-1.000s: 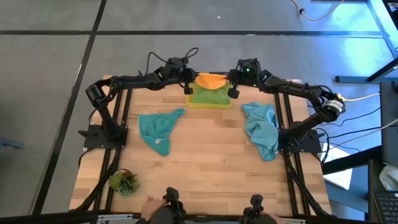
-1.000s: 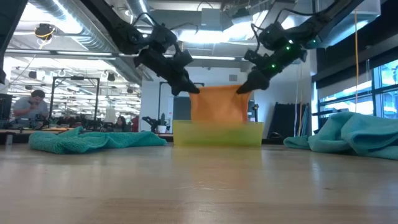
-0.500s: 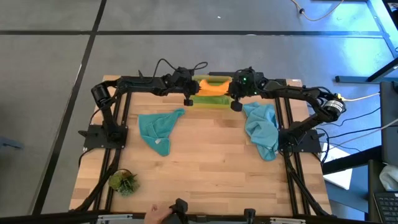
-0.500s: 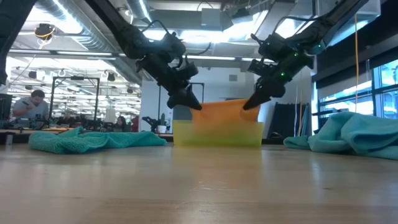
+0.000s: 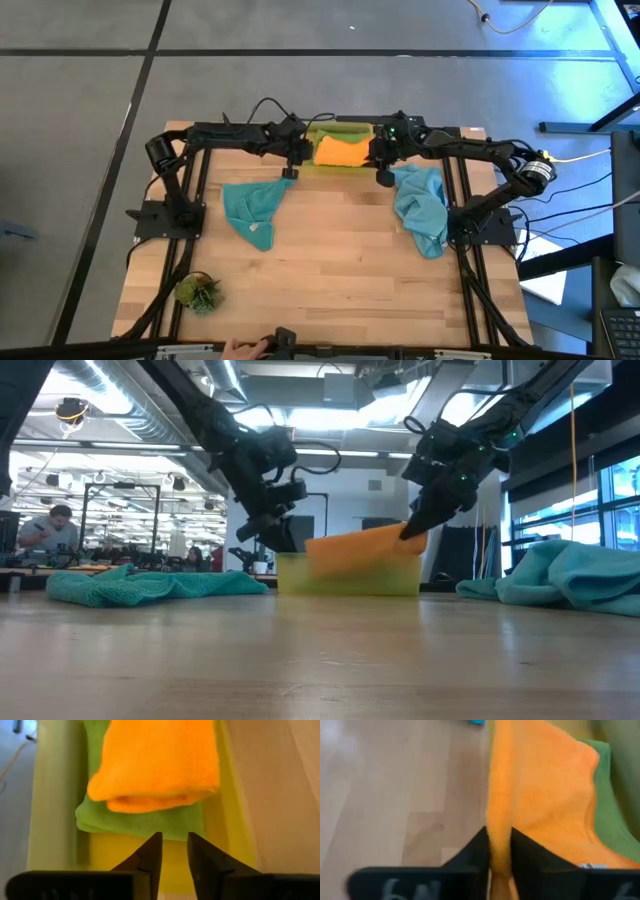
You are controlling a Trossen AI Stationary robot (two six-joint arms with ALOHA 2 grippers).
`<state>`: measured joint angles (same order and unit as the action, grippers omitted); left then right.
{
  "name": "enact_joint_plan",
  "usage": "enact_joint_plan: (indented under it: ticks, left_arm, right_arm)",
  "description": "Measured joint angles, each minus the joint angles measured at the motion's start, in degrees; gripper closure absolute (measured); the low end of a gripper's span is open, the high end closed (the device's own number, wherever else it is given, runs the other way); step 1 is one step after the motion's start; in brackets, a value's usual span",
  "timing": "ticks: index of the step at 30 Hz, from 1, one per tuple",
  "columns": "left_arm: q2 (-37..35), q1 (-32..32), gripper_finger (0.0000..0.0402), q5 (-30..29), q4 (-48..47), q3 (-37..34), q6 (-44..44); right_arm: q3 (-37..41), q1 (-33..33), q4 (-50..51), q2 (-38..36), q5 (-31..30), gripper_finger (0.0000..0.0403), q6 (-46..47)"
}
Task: Fold microfiber towels
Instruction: Put the orange microfiber cloth into the yellow bin
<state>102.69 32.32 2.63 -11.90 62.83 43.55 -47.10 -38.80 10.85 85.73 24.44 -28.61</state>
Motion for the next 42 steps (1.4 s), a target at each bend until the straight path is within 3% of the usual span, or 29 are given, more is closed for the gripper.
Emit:
enact_joint_plan:
  ticks: [9, 15, 19, 22, 31, 33, 38, 42]
  left_arm:
    - [-5.22, 0.25, 0.0290, -0.13, 2.15, 0.03, -2.74]
    - [-6.42, 0.19, 0.0290, 6.54, 6.97, 0.11, -7.50]
    - [-6.35, 0.29, 0.0290, 16.27, 10.86, 0.11, -12.31]
    - [-6.33, 0.75, 0.0294, 23.26, 15.57, 0.11, -17.85]
    - [-6.33, 1.24, 0.0321, 37.12, 30.48, 0.13, -30.21]
    - [-6.60, 0.81, 0.0325, 39.02, 33.71, 0.13, -32.04]
    - [-11.61, 1.10, 0.0334, 40.14, 39.41, 0.25, -36.14]
    - [-13.53, -0.03, 0.0340, 37.20, 39.47, 0.26, -37.32]
  right_arm:
    - [-1.10, 1.39, 0.93, 0.00, 3.60, 0.0178, 1.36]
    - [-5.92, 1.37, 0.41, -0.02, 3.26, 0.0144, 3.10]
    - [-6.63, 0.01, -6.47, 0.13, 4.41, 0.0163, 9.81]
    - [-6.62, -1.28, -5.05, 1.14, 6.08, 0.0197, 10.89]
    - [-7.13, -0.53, -0.73, 6.61, 6.96, 0.0362, 3.50]
    - [-9.27, -0.12, 1.25, 8.65, 5.52, 0.0391, 2.54]
    - [-17.47, 0.90, 10.84, 14.05, 5.09, 0.0393, -1.16]
    - [-23.66, 2.02, 17.86, 19.21, 4.65, 0.0398, -4.65]
